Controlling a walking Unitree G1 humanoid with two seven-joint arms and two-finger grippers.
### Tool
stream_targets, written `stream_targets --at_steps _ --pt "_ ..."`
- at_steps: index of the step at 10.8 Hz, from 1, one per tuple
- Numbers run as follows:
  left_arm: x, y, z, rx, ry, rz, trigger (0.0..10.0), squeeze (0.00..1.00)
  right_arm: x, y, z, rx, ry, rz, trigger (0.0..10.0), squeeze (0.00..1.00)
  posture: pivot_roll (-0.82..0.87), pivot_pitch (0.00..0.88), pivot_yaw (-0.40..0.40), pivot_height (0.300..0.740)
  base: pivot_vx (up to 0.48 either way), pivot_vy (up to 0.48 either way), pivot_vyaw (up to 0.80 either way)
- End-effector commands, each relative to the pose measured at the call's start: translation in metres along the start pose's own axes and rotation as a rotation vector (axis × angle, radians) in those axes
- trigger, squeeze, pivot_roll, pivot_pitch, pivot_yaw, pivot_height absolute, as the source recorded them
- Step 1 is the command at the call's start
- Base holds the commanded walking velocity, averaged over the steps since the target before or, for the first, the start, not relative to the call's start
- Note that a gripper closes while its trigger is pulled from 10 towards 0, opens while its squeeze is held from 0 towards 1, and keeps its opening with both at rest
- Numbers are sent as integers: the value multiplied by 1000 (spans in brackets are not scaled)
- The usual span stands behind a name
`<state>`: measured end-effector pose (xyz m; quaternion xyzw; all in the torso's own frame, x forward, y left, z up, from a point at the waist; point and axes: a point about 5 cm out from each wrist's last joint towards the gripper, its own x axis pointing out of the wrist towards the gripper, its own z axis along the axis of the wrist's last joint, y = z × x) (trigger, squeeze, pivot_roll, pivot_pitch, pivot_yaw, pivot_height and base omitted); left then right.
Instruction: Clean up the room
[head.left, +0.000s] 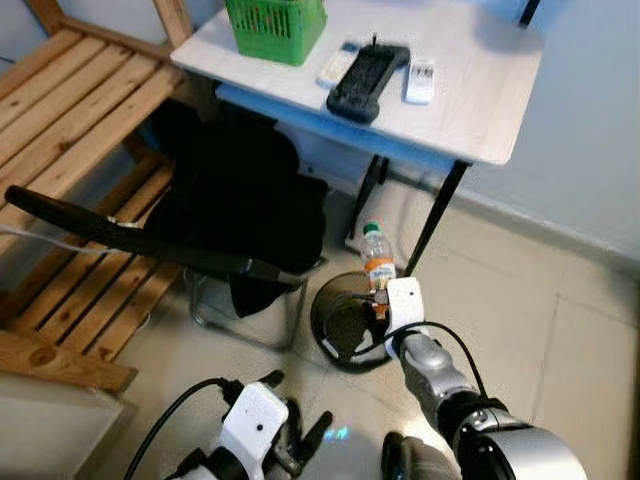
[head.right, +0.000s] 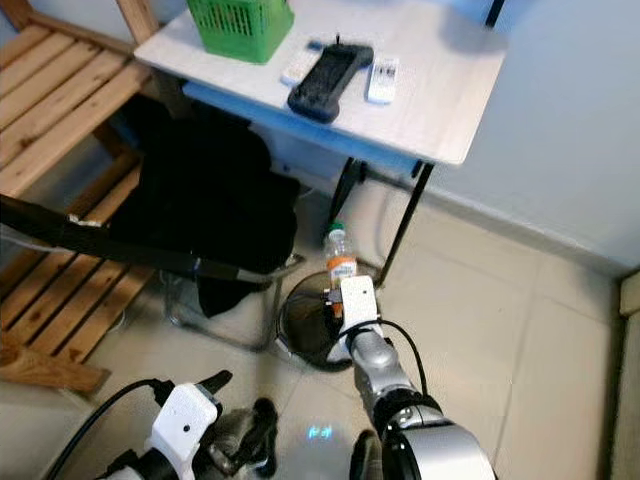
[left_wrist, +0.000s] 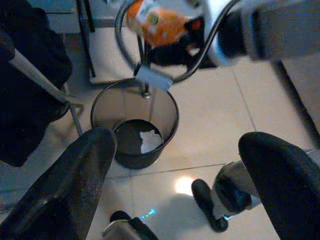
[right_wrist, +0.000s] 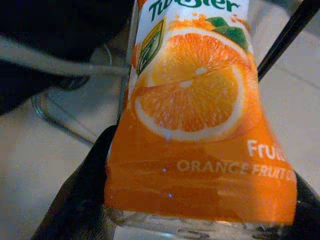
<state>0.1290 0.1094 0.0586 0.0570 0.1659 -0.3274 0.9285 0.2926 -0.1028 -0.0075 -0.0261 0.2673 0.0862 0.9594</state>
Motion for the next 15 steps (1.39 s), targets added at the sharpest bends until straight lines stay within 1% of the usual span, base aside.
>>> stream_targets --at_steps 1,2,3,4,7,13,14,15 --pt "-4 -6 -4 -19 23 -19 10000 0 -1 4 -8 -10 43 1 10000 0 255 311 78 740 0 0 0" --pt "-5 -5 -4 -22 28 -19 10000 0 -2 4 -12 -6 70 2 10000 133 253 310 79 740 0 0 0" --pt "-5 -4 -4 -21 31 -17 10000 0 -3 7 -17 16 106 28 10000 478 250 312 83 740 0 0 0" --pt "-3 -3 -4 -21 31 -15 10000 0 -3 7 -19 11 114 31 10000 1000 244 311 83 740 0 0 0" --pt "0 -3 -2 -21 31 -12 10000 0 -5 8 -26 11 147 37 10000 1000 240 309 81 740 0 0 0" --pt "5 -1 -1 -18 28 -13 10000 0 -5 8 -26 11 148 38 10000 1000 229 302 79 740 0 0 0" --pt "7 1 0 -12 24 -7 10000 0 -4 6 -21 -19 120 36 10000 443 216 291 76 740 0 0 0" --pt "14 9 1 2 12 14 10000 0 -1 0 -9 -30 62 21 10000 0 177 252 68 740 0 0 0"
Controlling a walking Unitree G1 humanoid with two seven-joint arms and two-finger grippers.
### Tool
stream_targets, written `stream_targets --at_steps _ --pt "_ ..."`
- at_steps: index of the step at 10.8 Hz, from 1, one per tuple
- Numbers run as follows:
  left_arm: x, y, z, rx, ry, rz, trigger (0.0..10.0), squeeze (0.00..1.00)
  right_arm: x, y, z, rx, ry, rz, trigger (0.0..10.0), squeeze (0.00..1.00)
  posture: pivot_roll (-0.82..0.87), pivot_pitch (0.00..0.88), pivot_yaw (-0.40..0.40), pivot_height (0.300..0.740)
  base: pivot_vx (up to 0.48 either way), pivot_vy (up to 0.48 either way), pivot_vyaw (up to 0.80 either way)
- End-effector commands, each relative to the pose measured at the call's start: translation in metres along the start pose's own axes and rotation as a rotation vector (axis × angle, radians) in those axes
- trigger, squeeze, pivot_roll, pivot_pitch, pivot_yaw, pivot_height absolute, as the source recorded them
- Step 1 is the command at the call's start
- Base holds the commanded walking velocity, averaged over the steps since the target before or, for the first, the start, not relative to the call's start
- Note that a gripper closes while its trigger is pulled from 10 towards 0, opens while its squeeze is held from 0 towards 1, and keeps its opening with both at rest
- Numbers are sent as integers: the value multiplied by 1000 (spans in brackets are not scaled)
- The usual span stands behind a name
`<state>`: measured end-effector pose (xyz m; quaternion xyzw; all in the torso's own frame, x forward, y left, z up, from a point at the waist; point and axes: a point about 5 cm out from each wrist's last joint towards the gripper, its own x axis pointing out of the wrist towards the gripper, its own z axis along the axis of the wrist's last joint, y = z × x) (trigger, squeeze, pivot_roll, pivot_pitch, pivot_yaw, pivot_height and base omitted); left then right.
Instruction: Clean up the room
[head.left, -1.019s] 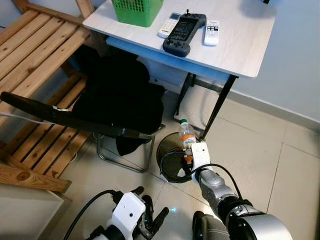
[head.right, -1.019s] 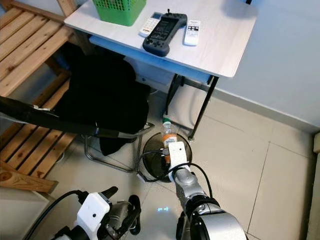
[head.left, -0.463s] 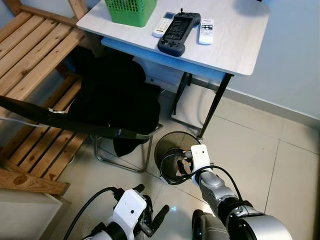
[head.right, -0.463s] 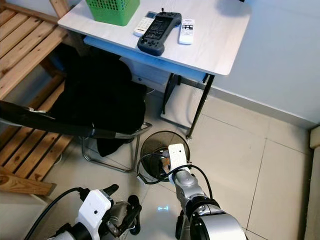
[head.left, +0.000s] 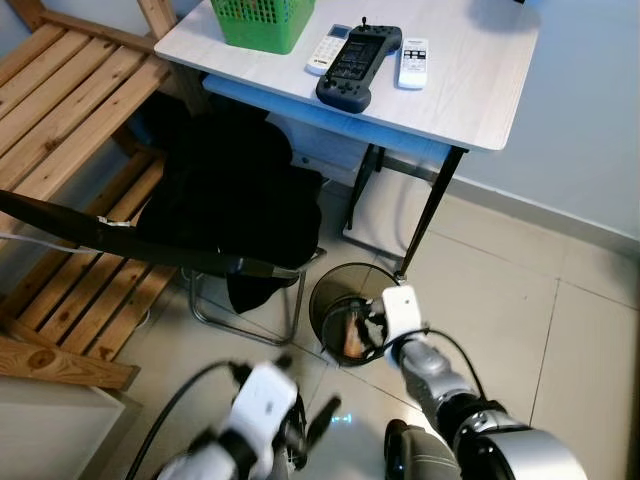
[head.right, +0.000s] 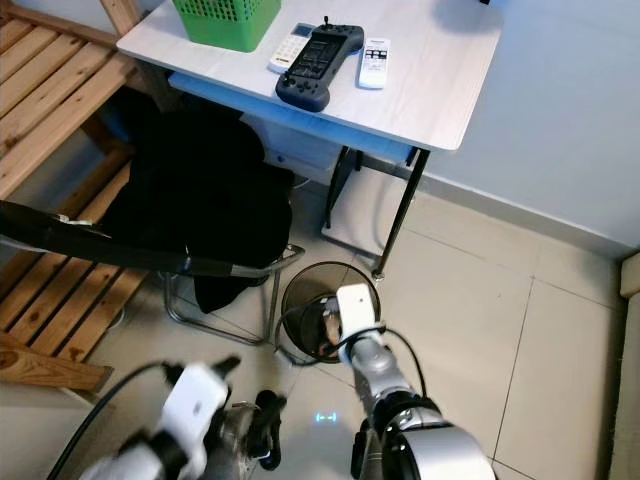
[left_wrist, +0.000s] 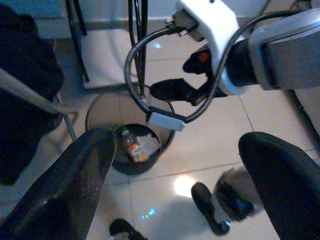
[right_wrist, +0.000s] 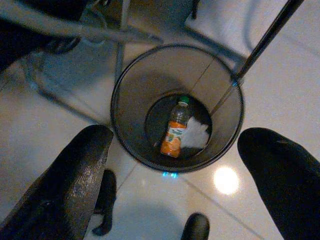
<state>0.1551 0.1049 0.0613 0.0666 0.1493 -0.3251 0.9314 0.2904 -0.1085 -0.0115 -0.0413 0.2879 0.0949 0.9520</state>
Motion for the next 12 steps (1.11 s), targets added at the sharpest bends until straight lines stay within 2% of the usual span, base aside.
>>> stream_targets --at_steps 1,3,4,6,7,8,9,10,11,12 --pt "1 6 -8 6 32 31 10000 0 0 -4 6 -10 -53 -9 10000 0 150 217 63 740 0 0 0" --pt "25 39 -2 19 1 145 10000 0 -4 -32 28 28 -225 -69 10000 0 54 49 35 740 0 0 0" --pt "32 51 4 -3 -28 200 10000 0 -8 -42 39 37 -315 -97 10000 0 24 0 32 740 0 0 0" --pt "49 87 24 -80 -120 358 10000 0 -23 -58 59 53 -498 -148 10000 0 -21 0 19 740 0 0 0" --pt "53 97 30 -98 -147 395 10000 0 -29 -59 61 48 -535 -148 10000 0 -25 0 8 740 0 0 0" --pt "56 107 42 -68 -191 427 10000 0 -50 -53 51 -16 -588 -52 10000 0 -11 0 -7 740 0 0 0" --pt "52 109 45 -60 -211 442 10000 0 -63 -60 39 -35 -600 -57 10000 0 -7 0 -11 740 0 0 0" --pt "46 109 45 -19 -222 445 10000 0 -74 -73 37 0 -618 -121 10000 0 -11 0 -17 740 0 0 0" --pt "35 105 46 -45 -266 453 10000 0 -80 -80 37 36 -656 -170 10000 0 -19 0 -24 740 0 0 0" --pt "28 103 51 -30 -307 478 10000 0 -84 -81 36 89 -666 -180 10000 0 -18 0 -31 740 0 0 0"
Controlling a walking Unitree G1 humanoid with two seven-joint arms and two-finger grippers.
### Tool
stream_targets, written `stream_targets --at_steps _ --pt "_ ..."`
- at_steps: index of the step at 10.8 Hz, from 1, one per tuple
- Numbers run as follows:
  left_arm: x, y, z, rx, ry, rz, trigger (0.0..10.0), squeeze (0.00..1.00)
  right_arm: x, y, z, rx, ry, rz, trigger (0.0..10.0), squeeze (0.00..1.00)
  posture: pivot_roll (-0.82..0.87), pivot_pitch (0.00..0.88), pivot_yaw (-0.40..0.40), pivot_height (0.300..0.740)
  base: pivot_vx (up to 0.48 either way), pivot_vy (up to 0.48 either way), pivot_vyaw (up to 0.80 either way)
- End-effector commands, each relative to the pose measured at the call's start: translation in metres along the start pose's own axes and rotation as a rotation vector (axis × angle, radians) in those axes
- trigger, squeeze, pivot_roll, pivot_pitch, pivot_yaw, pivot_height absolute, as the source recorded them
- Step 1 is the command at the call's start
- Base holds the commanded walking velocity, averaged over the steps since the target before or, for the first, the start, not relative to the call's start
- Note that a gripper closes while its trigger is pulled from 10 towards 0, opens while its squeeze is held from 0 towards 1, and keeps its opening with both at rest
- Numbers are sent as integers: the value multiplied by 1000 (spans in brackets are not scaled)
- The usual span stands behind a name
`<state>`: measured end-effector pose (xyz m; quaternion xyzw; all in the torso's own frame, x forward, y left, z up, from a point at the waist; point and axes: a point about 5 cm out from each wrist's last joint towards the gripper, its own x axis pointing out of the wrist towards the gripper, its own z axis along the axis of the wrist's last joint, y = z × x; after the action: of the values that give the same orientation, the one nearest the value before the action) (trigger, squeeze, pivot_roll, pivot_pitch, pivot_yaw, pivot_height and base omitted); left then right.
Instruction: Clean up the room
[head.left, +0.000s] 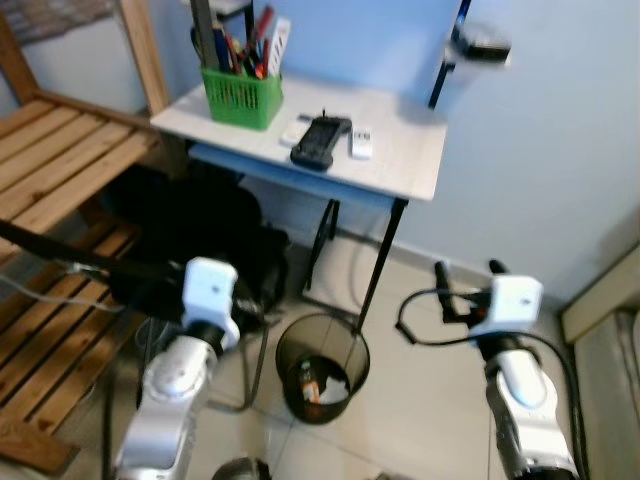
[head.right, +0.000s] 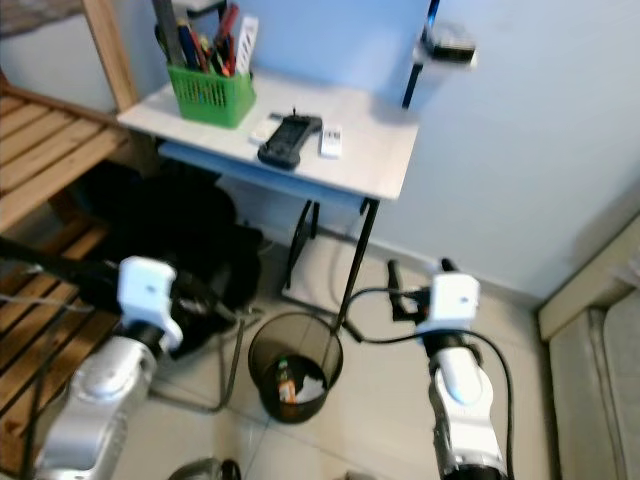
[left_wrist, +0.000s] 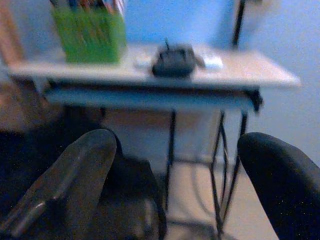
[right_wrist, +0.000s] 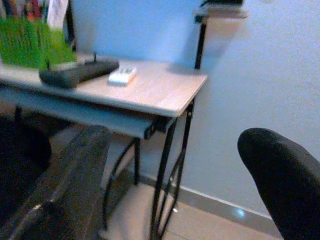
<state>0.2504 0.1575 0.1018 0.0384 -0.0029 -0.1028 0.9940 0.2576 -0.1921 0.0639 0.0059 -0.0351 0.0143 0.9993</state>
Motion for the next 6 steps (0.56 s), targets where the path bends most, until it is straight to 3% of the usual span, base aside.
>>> stream_targets --at_steps 1,2,4,6 --pt "-4 5 12 8 -60 46 10000 0 -3 -1 1 36 -3 -9 10000 0 -10 0 -32 740 0 0 0" --pt "-4 5 12 27 -49 34 10000 0 0 7 -5 58 25 1 10000 0 -1 0 -25 740 0 0 0" --pt "8 0 12 33 -22 -21 10000 0 17 27 -6 66 46 44 10000 0 -7 0 10 740 0 -420 0" --pt "10 -6 10 31 -17 -47 10000 0 28 32 -3 35 37 70 10000 0 -17 0 21 740 120 -414 0"
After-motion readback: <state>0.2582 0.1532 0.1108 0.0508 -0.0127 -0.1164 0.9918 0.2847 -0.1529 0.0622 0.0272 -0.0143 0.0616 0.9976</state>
